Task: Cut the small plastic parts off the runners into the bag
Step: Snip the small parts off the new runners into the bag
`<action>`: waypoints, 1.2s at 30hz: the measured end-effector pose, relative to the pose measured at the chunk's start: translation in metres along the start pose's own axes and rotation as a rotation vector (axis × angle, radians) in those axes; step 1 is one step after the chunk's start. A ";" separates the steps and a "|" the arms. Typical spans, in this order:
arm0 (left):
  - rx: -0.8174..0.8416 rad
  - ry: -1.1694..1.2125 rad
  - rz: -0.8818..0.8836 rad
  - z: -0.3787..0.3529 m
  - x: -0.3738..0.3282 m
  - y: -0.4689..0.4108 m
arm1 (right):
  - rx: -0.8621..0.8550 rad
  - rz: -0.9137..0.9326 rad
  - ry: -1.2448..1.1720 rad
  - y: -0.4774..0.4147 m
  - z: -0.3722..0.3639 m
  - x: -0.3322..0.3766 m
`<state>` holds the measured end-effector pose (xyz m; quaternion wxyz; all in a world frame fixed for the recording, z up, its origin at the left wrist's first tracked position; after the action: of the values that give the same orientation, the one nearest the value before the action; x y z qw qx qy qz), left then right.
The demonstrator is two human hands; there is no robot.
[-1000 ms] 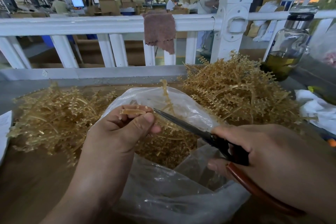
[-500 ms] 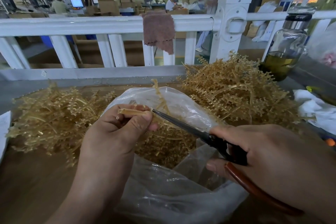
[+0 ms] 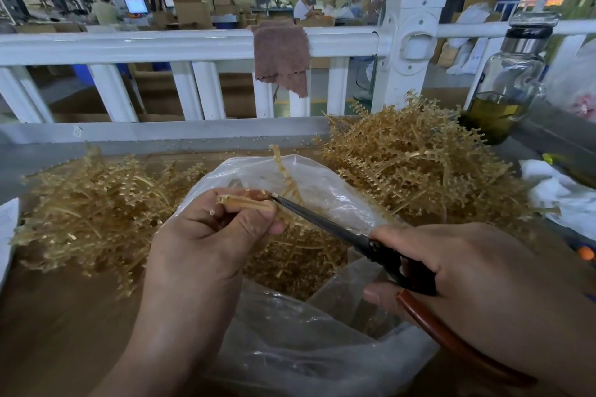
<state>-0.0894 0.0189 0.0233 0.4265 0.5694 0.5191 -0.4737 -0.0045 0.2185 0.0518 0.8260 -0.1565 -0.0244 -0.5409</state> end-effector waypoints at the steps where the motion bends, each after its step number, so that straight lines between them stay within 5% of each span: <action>1: 0.003 -0.005 -0.001 -0.001 0.000 0.000 | 0.000 -0.001 0.004 0.000 0.000 0.000; 31: -0.015 -0.146 -0.049 -0.001 -0.004 0.004 | -0.021 0.033 -0.043 0.000 0.001 -0.001; 36: 0.084 -0.066 -0.003 -0.001 0.003 -0.005 | -0.003 0.007 -0.065 0.000 -0.002 -0.005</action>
<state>-0.0943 0.0207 0.0203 0.4184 0.5701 0.4851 -0.5144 -0.0070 0.2220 0.0486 0.8263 -0.1756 -0.0500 -0.5328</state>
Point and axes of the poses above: each hand's wrist, its own y-axis away from the middle knuckle, its own z-axis out of the back of the hand, x = y × z, the point moved 8 cm from there along -y, towards the middle knuckle, and after that the axes turned 15 degrees about z, right-handed, at the moved point
